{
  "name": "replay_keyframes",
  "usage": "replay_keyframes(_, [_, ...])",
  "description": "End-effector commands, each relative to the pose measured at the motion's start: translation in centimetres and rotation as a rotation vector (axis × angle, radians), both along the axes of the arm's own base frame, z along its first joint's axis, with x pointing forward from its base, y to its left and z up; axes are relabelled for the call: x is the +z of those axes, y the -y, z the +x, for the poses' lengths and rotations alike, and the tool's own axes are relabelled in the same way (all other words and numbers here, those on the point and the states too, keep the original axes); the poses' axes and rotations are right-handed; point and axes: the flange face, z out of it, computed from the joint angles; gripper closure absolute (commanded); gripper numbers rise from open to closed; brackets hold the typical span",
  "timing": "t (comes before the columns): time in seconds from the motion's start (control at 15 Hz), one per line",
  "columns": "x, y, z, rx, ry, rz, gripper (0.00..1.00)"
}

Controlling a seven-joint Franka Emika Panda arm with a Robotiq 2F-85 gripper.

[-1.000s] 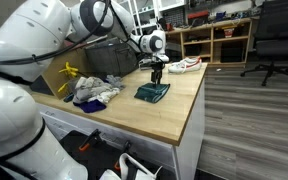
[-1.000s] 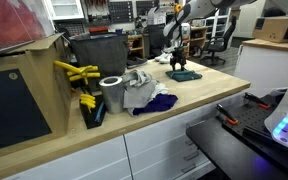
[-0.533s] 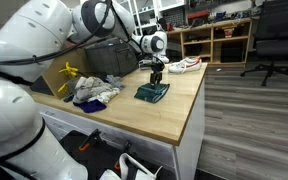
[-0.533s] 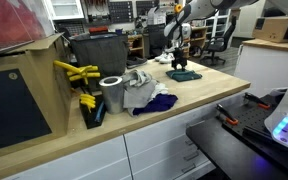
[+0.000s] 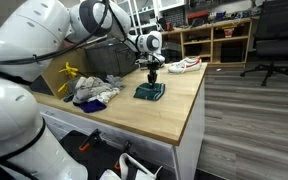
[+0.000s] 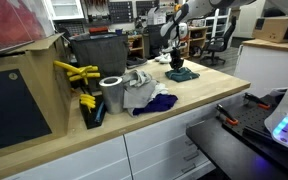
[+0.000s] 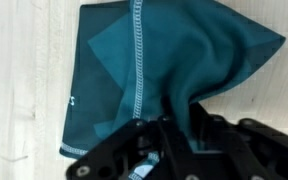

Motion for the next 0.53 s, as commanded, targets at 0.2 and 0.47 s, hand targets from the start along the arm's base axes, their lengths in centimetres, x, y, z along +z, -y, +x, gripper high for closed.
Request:
replay_keyframes(0.2, [7.5, -6.5, 0.4, 0.229, 0.107, -0.056, 0.98])
replay_keyframes(0.47, [10.5, -9.2, 0.1, 0.34, 0.174, -0.101, 0.98])
